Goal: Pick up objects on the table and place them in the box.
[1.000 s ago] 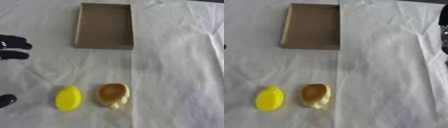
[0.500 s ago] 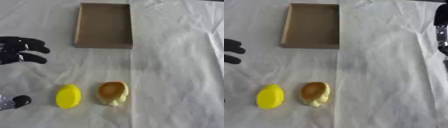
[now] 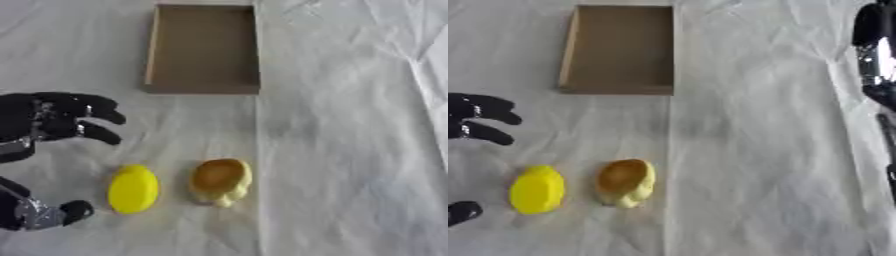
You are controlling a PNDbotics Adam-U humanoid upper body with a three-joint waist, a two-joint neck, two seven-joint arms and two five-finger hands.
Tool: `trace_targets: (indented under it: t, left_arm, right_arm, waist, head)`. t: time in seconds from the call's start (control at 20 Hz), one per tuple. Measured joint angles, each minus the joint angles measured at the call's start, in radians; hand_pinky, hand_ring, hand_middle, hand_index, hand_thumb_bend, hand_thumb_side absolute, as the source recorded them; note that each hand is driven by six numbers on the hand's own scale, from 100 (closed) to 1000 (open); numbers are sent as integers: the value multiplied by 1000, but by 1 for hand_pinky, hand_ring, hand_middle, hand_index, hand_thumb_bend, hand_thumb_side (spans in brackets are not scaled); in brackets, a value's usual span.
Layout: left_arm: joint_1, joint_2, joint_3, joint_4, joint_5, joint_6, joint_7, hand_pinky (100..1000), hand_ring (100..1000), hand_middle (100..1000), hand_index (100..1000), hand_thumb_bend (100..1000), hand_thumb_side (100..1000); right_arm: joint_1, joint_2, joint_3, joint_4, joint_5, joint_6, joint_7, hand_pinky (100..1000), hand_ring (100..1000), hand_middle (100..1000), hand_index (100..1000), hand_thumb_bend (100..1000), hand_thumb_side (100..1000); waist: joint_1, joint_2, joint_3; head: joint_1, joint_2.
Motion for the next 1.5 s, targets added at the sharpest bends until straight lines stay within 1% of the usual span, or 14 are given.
trace_targets:
  t: [0.05, 0.15, 0.3, 0.45, 0.65, 0.75, 0.9, 1.2, 1.5]
  left_arm:
    - [-2, -4, 0, 0, 1, 5, -7, 911, 976, 868, 895, 412, 447]
    - [0, -15, -1, 0, -1, 17, -22, 912, 980, 871, 899, 417, 444]
    - [10, -47, -15, 0, -26, 43, -57, 915, 986, 876, 901, 427, 412]
    - [23, -71, -24, 0, -47, 71, -97, 916, 989, 878, 900, 423, 408]
    - [33, -97, -24, 0, -76, 109, -131, 915, 987, 881, 899, 419, 342]
    - [34, -109, -26, 0, -94, 123, -145, 915, 988, 882, 897, 412, 281]
    - [38, -122, -31, 1, -117, 137, -164, 915, 985, 882, 896, 413, 259]
    - [40, -149, -32, 32, -190, 136, -158, 920, 980, 882, 894, 437, 215]
    - [38, -182, -40, 91, -282, 106, -124, 920, 978, 882, 892, 449, 218]
  right_arm:
    - [0, 0, 0, 0, 0, 1, 1, 932, 871, 670, 880, 100, 538]
    - [3, 0, 0, 0, -1, 3, 3, 932, 872, 670, 880, 100, 538]
    - [4, 0, 0, 0, -1, 6, 6, 933, 872, 669, 880, 100, 538]
    - [4, 0, 3, 0, -2, 8, 10, 934, 873, 668, 880, 100, 538]
    - [4, 2, 5, 0, -2, 11, 15, 934, 873, 667, 880, 100, 538]
    - [4, 3, 5, 0, -2, 11, 16, 935, 874, 667, 881, 100, 538]
    - [7, 7, 5, 0, -3, 14, 19, 936, 875, 666, 881, 100, 538]
    - [7, 10, 6, 0, -3, 20, 27, 938, 877, 664, 882, 100, 538]
    - [7, 18, 6, 0, -6, 25, 34, 940, 878, 663, 882, 100, 539]
  waist:
    - [0, 0, 0]
    - [0, 0, 1]
    - [-1, 0, 1]
    - [-2, 0, 1]
    - [-4, 0, 1]
    - [-4, 0, 1]
    - [-4, 0, 0]
    - [-3, 0, -1]
    - [-3, 1, -5]
  head:
    - [0, 0]
    - [-3, 0]
    - [-8, 0]
    - [-8, 0]
    - [-8, 0]
    - [-8, 0]
    - [-8, 0]
    - [-7, 0]
    - [-7, 0]
